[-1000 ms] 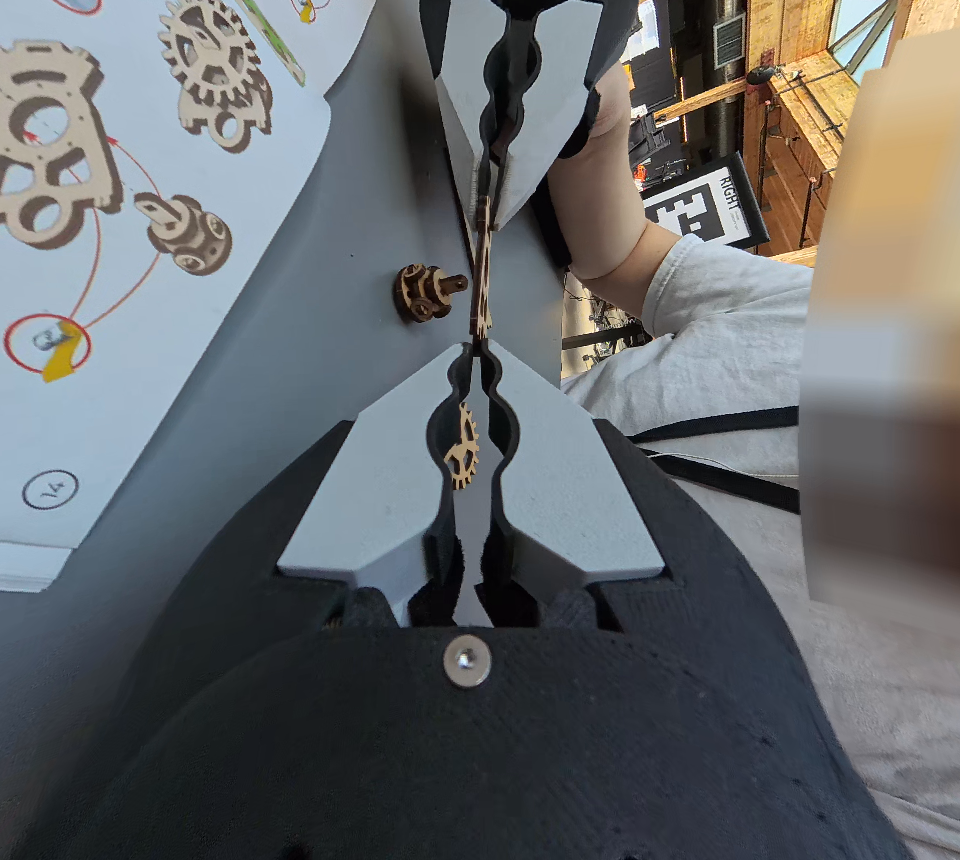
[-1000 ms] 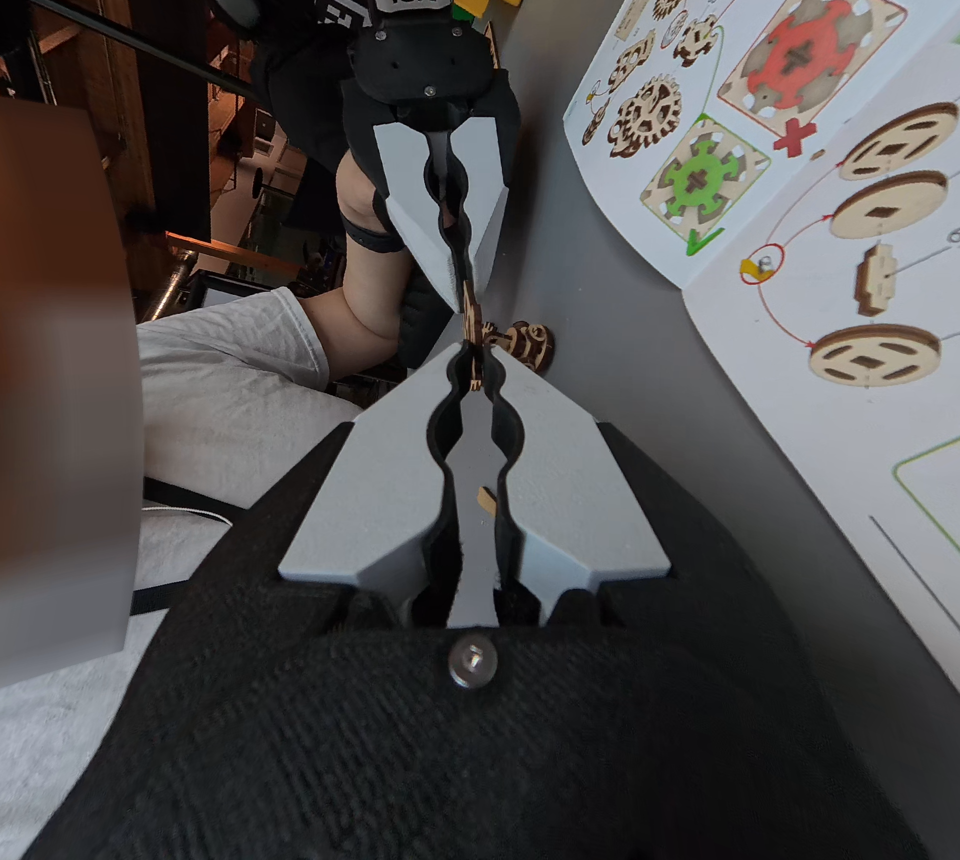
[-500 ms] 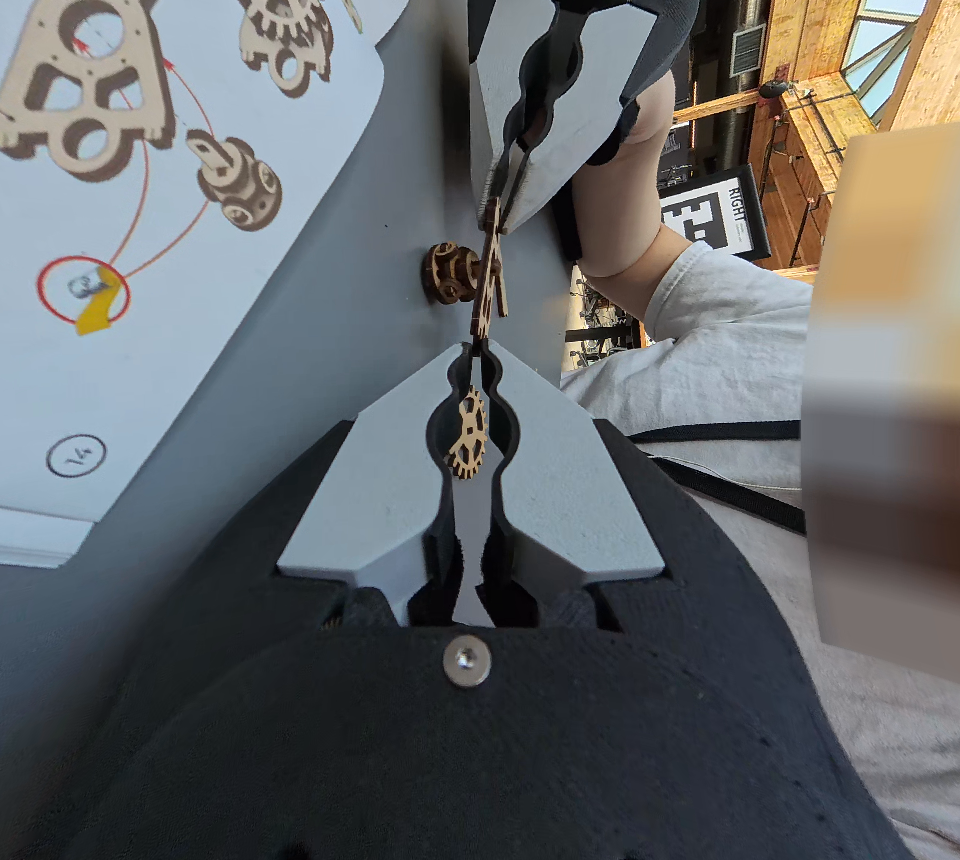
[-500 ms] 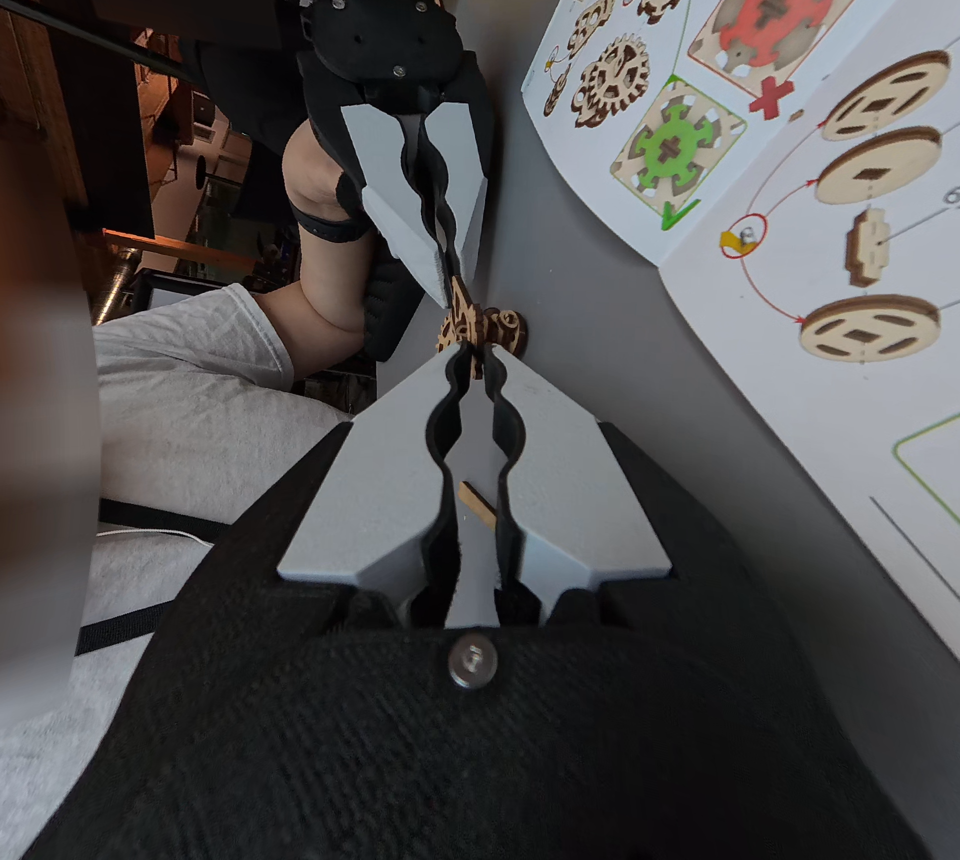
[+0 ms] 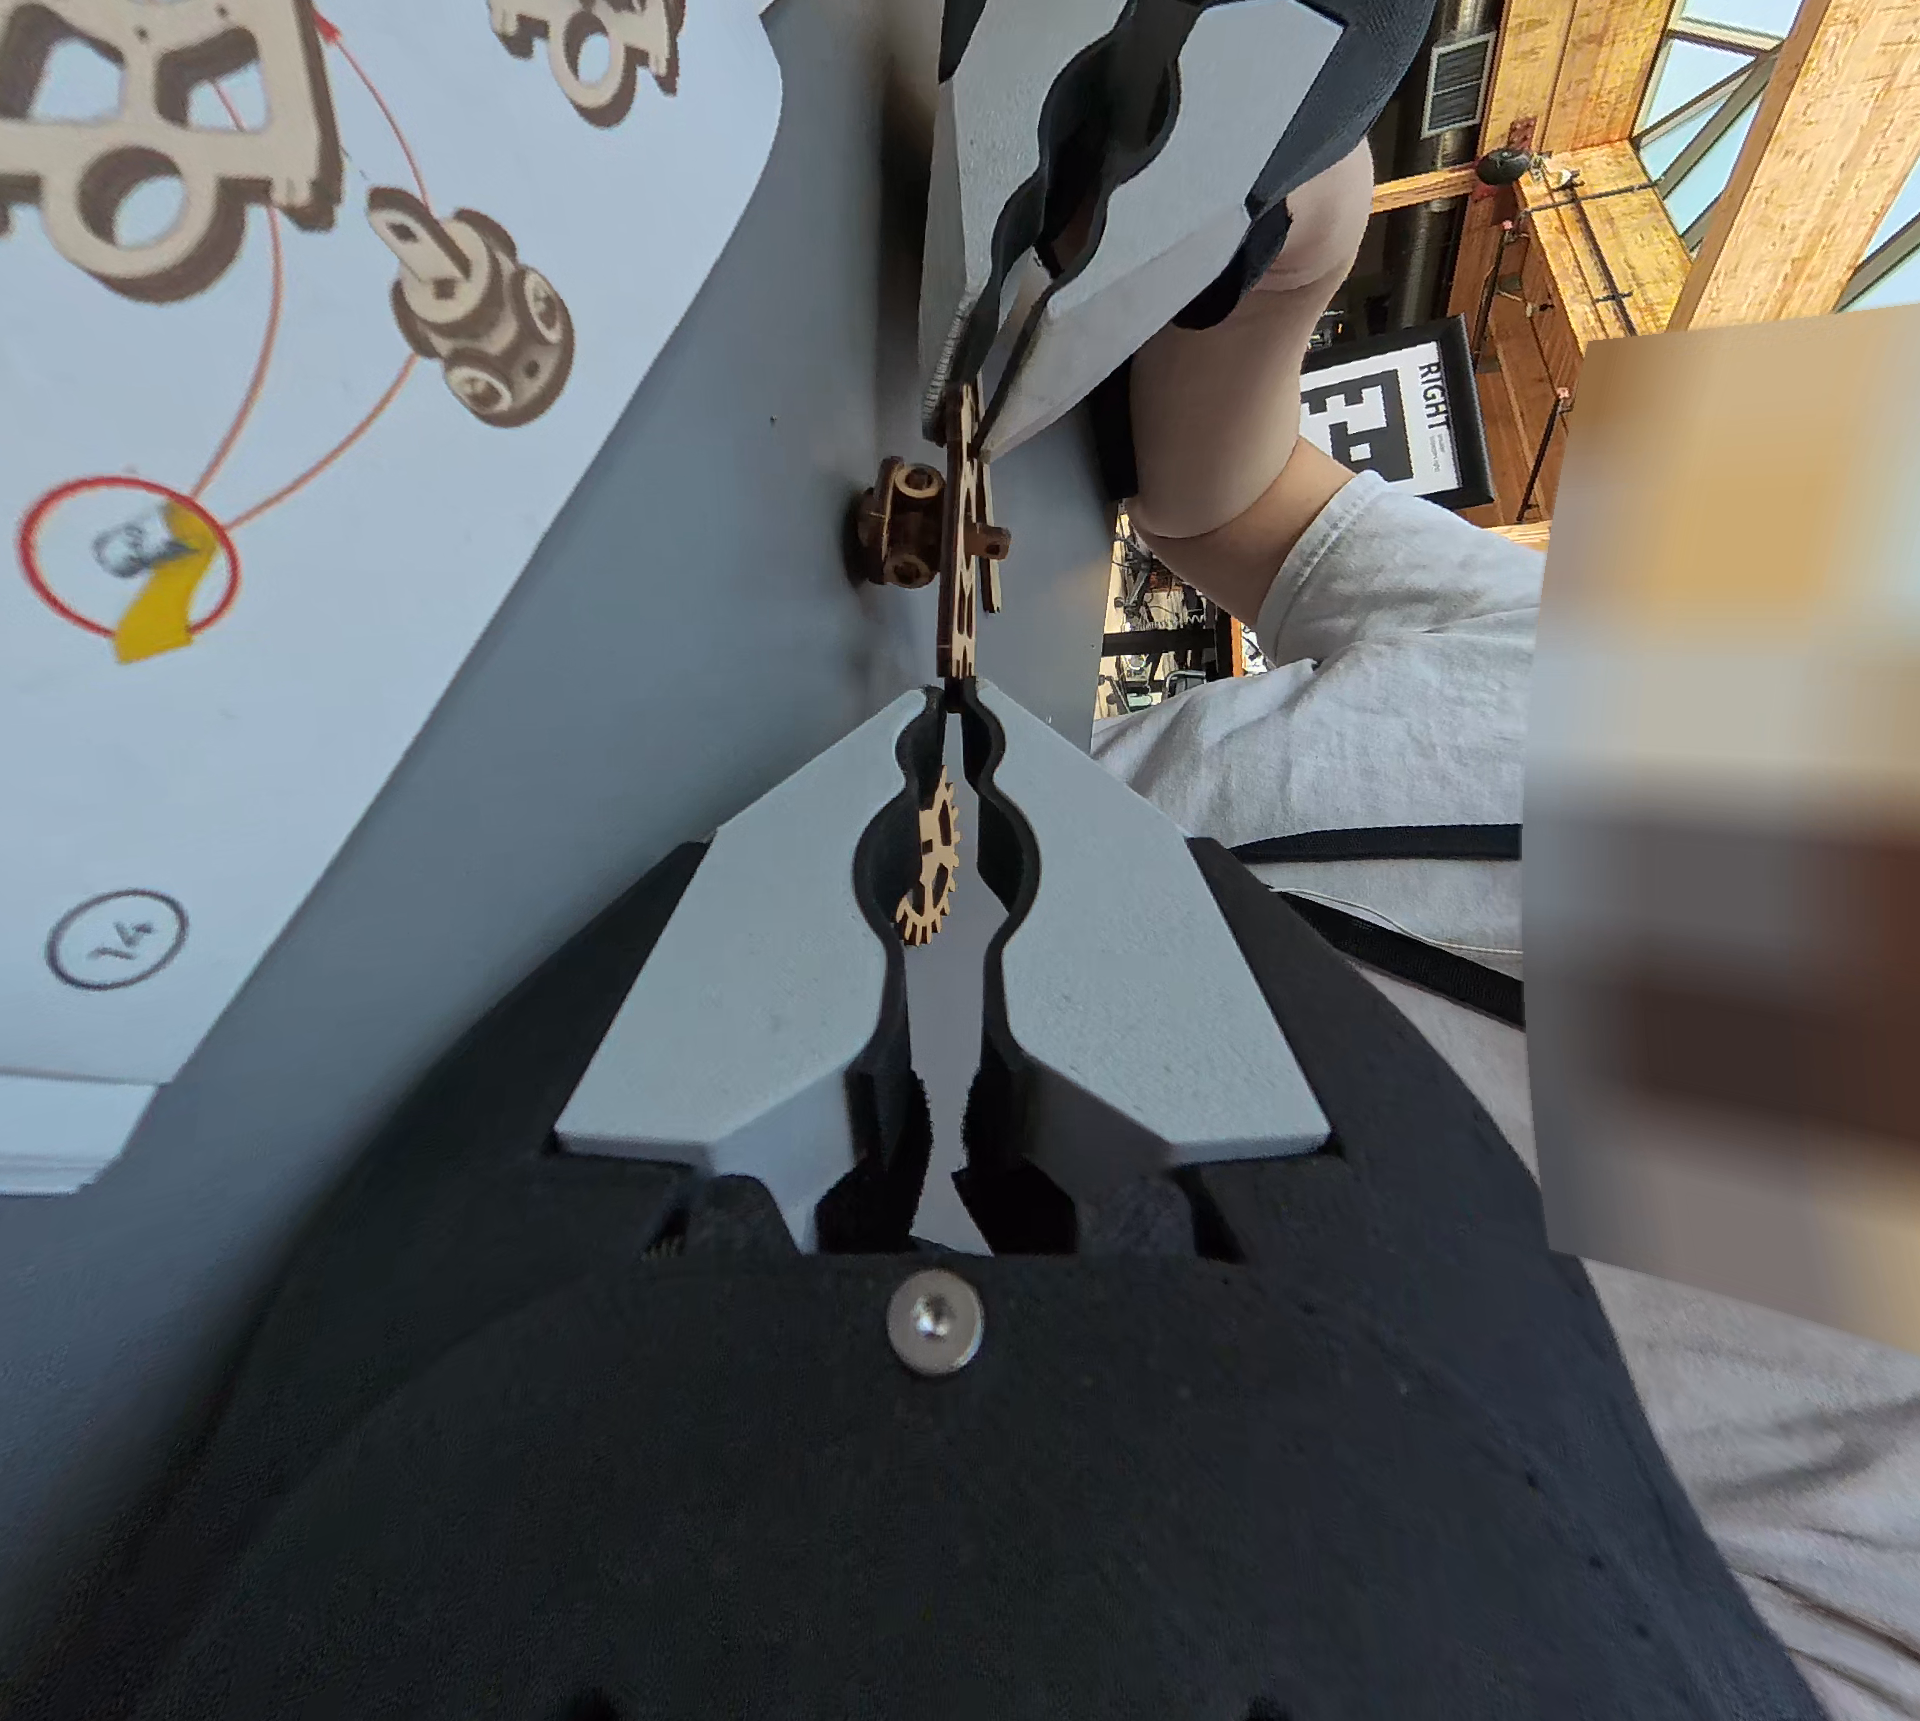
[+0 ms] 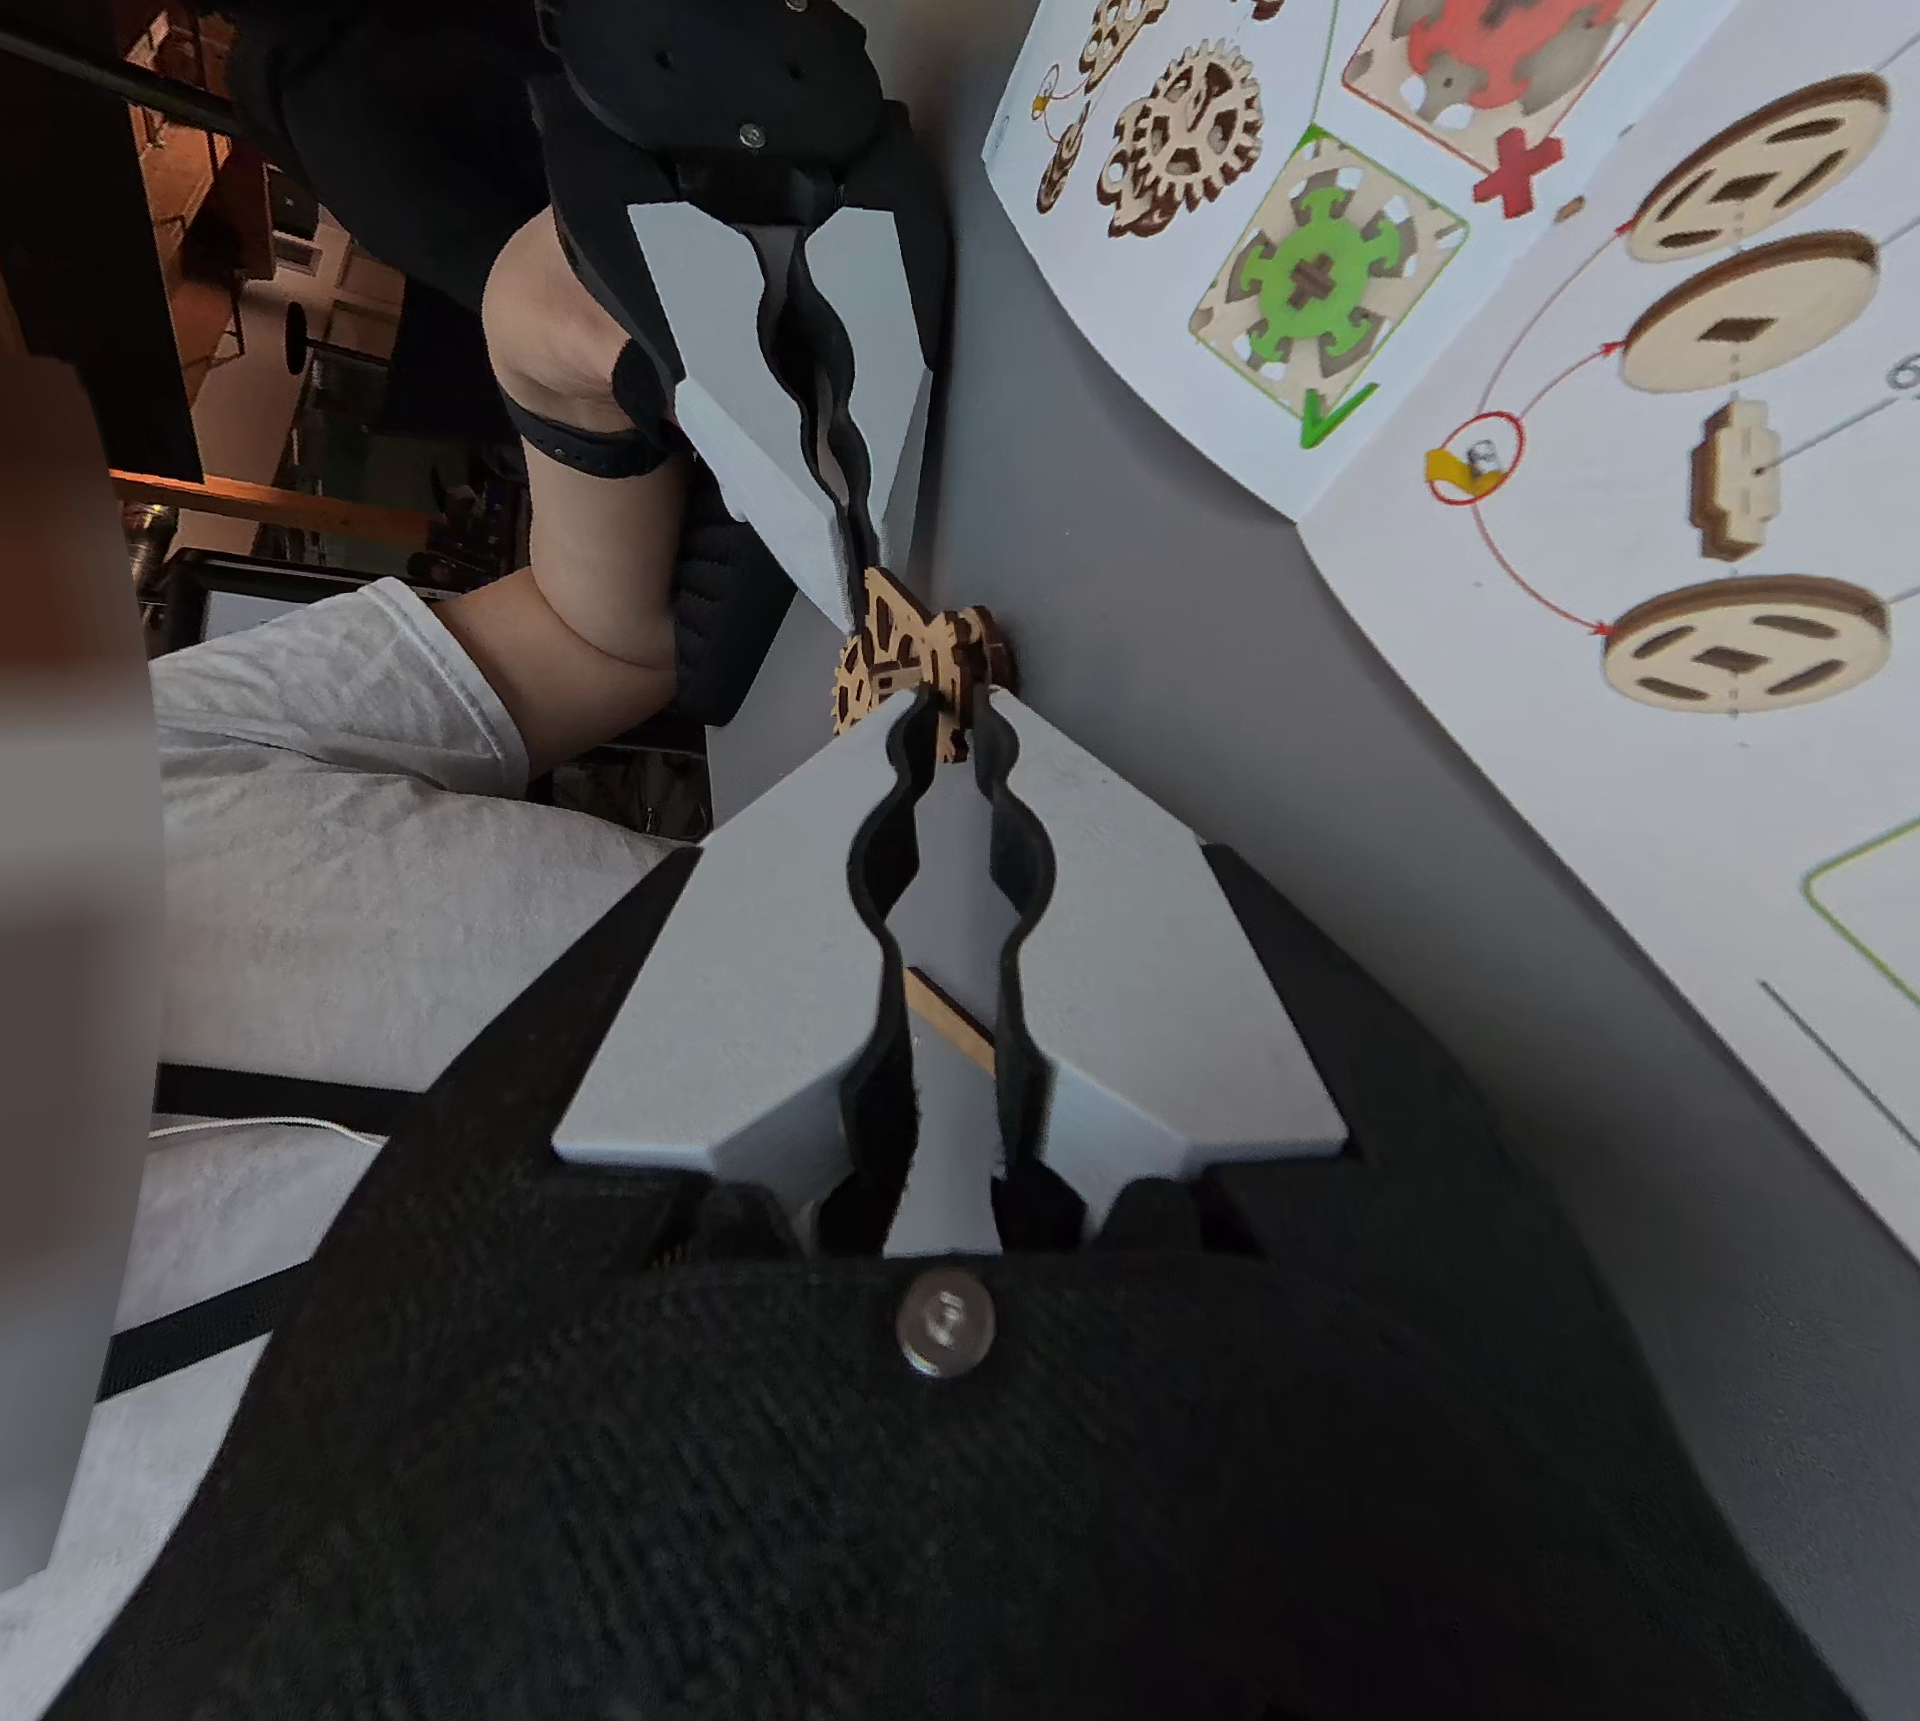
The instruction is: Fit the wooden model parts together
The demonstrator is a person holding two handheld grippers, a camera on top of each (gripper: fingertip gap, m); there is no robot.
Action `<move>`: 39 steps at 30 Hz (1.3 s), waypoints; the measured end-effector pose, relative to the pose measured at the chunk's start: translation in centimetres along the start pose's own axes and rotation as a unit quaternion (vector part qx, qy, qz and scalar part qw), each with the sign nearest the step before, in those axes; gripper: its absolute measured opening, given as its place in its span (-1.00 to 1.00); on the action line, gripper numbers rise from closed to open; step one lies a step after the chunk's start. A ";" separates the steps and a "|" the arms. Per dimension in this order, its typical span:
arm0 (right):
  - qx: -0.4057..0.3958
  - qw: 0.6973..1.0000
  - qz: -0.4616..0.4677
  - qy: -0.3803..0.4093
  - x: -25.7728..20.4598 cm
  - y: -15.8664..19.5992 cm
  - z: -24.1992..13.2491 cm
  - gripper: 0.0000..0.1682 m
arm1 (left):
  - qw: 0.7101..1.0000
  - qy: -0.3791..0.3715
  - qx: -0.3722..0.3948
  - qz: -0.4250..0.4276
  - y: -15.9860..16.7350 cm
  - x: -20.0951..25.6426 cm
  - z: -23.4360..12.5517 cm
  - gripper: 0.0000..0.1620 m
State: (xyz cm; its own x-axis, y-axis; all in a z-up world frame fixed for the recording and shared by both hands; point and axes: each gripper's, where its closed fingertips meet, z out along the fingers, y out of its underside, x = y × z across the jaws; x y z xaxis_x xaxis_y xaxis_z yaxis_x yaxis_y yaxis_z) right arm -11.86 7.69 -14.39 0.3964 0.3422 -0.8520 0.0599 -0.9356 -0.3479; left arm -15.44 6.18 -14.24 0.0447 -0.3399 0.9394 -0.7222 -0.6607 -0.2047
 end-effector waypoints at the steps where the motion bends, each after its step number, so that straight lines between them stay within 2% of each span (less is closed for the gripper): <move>1: -0.003 1.000 -0.005 0.005 0.0 0.1 0.0 -0.94 | 1.000 0.001 -0.001 0.004 0.0 0.1 0.0 -0.99; 11: 0.002 0.999 -0.023 0.024 0.1 -0.1 0.0 -0.94 | 1.000 -0.005 0.017 0.001 -0.4 -0.1 -0.5 -1.00; 26: 0.015 1.000 -0.008 0.010 -0.2 -0.9 -0.2 -0.95 | 0.999 0.003 0.038 -0.014 -1.0 -0.3 -1.0 -0.99; 39: 0.005 1.000 0.000 0.011 0.0 -0.6 -0.1 -0.95 | 0.999 -0.001 0.031 -0.023 -0.8 -0.5 -0.9 -0.99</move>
State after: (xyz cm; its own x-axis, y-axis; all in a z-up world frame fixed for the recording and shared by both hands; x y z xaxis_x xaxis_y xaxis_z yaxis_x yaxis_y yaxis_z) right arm -11.84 8.26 -14.12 0.4160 0.3396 -0.8436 0.0499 -0.9348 -0.3517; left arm -15.45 7.50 -14.30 0.0782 -0.3086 0.9480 -0.6758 -0.7155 -0.1772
